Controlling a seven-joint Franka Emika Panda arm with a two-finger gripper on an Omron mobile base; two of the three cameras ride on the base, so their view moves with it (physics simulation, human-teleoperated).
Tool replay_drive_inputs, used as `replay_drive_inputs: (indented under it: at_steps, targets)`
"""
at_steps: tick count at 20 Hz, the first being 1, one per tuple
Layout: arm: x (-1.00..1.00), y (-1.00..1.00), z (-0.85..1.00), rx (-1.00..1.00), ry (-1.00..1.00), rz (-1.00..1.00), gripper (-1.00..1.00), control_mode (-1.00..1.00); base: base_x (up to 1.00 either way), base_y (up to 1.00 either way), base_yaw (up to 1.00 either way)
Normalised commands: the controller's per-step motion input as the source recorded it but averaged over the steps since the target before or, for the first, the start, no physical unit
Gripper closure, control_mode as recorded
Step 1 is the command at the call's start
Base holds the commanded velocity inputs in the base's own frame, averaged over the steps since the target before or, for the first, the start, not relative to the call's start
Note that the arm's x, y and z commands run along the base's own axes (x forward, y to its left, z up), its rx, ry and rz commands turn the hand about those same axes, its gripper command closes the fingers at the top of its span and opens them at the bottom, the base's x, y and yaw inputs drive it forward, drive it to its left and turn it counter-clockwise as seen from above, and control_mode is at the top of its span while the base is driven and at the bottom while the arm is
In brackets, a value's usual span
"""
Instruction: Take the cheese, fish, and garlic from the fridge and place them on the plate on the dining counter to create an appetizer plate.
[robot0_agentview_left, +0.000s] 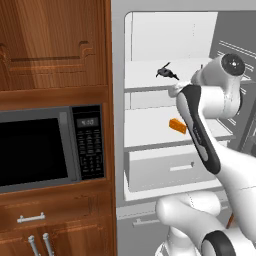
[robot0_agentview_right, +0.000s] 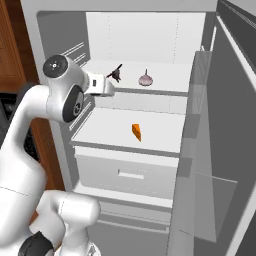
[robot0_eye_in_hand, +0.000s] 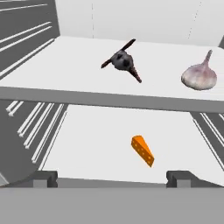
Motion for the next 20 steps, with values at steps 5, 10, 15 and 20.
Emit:
replay_drive_inputs:
  at_steps: [5,10,15,20]
  targets:
    - [0.15,-0.21,0.25,-0.11,-0.02,0.00,-1.00,-1.00,0.00,0.00,0.00]
    - [0.28,-0.02,0.05,-0.02,0.00,0.00,-1.00,-1.00,0.00,0.00,0.00]
    - [0.44,0.00,0.00,0.02,0.00,0.00,-1.00,-1.00,0.00,0.00,0.00]
    - [0.52,0.00,0.00,0.06,-0.01,0.00,-1.00,-1.00,0.00,0.00,0.00]
